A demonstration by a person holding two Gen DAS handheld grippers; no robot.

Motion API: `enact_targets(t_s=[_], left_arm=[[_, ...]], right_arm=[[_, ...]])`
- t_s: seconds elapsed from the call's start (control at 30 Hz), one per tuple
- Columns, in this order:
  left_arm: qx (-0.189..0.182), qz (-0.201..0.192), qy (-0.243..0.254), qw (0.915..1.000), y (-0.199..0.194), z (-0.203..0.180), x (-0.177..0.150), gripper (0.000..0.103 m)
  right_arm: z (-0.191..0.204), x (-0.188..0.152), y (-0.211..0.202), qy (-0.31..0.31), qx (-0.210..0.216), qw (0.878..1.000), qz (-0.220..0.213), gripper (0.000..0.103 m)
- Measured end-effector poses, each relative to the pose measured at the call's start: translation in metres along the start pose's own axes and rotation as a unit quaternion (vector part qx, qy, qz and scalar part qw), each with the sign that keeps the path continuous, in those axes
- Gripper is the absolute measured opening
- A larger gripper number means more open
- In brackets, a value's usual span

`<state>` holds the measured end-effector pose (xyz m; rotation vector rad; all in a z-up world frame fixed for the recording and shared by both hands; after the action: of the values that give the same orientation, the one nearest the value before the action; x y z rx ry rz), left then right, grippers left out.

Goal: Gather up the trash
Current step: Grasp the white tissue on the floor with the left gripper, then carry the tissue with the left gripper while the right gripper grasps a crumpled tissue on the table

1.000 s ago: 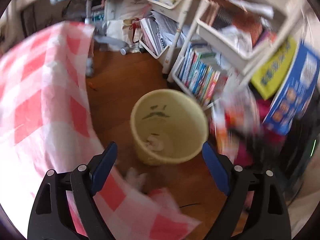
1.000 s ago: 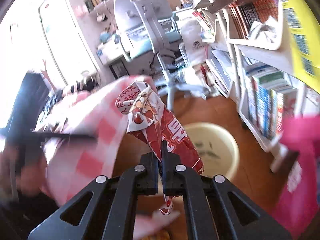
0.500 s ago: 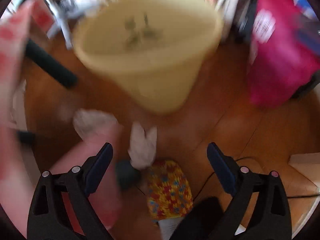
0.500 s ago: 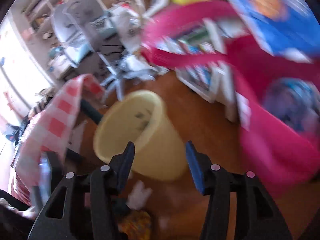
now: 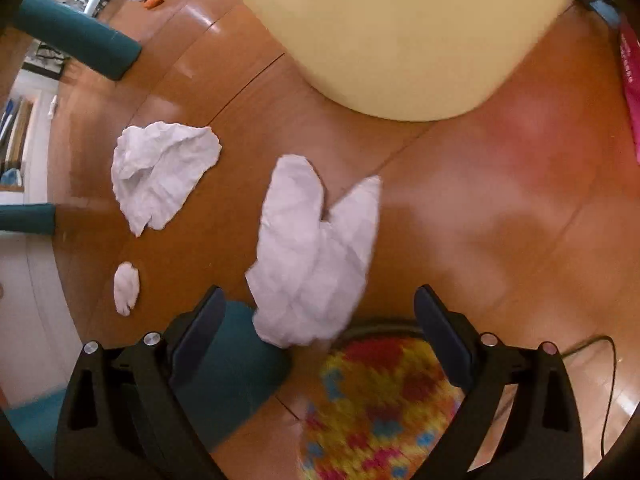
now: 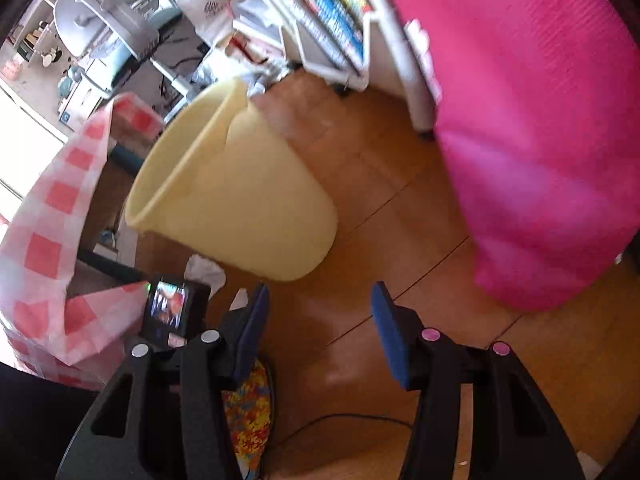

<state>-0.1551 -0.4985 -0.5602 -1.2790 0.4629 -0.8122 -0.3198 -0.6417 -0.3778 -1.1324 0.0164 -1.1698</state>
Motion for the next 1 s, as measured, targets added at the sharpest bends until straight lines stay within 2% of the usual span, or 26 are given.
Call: enact_targets(t_s=[0.27, 0.33, 0.4, 0.43, 0.47, 0.5, 0.53, 0.57, 0.63, 0.73, 0.8, 0.87, 0.93, 1.0], left_arm=[[-0.016, 0.023, -0.007, 0.9996, 0.035, 0.01, 0.006, 0.093], [-0.032, 0.011, -0.017, 0.9993, 0.034, 0.01, 0.008, 0.093], [-0.062, 0.004, -0.031, 0.9976, 0.036, 0.01, 0.008, 0.087], [-0.082, 0.001, -0.041, 0.9958, 0.036, 0.01, 0.008, 0.079], [-0.1, -0.001, -0.047, 0.9939, 0.034, 0.008, 0.008, 0.066], [-0.117, -0.006, -0.041, 0.9922, 0.031, 0.003, 0.008, 0.061], [-0.121, -0.013, -0.022, 0.9924, 0.028, -0.001, 0.009, 0.049], [-0.125, -0.018, 0.003, 0.992, 0.024, -0.008, 0.01, 0.032], [-0.139, -0.015, 0.069, 0.9878, 0.017, -0.029, 0.009, 0.009], [-0.125, -0.049, 0.178, 0.9748, -0.007, -0.063, 0.0, 0.009], [-0.123, -0.079, 0.246, 0.9581, -0.029, -0.083, -0.008, 0.009], [-0.147, -0.099, 0.303, 0.9364, -0.057, -0.104, -0.017, 0.009], [-0.171, -0.107, 0.337, 0.9198, -0.084, -0.12, -0.022, 0.009], [-0.221, -0.117, 0.318, 0.9146, -0.124, -0.128, -0.014, 0.009]], right_arm=[[0.019, -0.001, 0.013, -0.021, 0.014, 0.999, 0.023, 0.052], [0.02, -0.002, 0.017, -0.02, 0.015, 0.999, 0.025, 0.052], [0.02, -0.001, 0.018, -0.019, 0.014, 0.999, 0.027, 0.052], [0.021, -0.001, 0.019, -0.019, 0.014, 0.999, 0.029, 0.052], [0.023, -0.002, 0.02, -0.019, 0.015, 0.999, 0.03, 0.052], [0.024, -0.003, 0.021, -0.02, 0.015, 0.999, 0.031, 0.052], [0.025, -0.004, 0.022, -0.021, 0.016, 0.999, 0.032, 0.052], [0.026, -0.005, 0.021, -0.021, 0.016, 0.999, 0.033, 0.052], [0.03, -0.005, 0.02, -0.019, 0.018, 0.999, 0.032, 0.052], [0.034, -0.005, 0.012, -0.018, 0.017, 0.999, 0.026, 0.052], [0.034, -0.003, 0.004, -0.015, 0.015, 1.0, 0.019, 0.052], [0.033, 0.0, -0.006, -0.013, 0.012, 1.0, 0.009, 0.052], [0.032, 0.006, -0.021, -0.013, 0.009, 1.0, -0.006, 0.052], [0.034, 0.014, -0.04, -0.017, 0.004, 0.999, -0.028, 0.053]])
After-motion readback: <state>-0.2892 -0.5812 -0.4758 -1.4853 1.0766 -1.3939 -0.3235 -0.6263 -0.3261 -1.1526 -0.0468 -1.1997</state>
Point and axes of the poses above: each gripper's, at about its wrist camera, not at the fingertips, and y roughly the way its jaws point, z to its left, x to its top, the point moved 4 cm from there along y, roughly the way its jaws point, and after that the axes turned 8 degrees about -z, right-handed, at the moved point
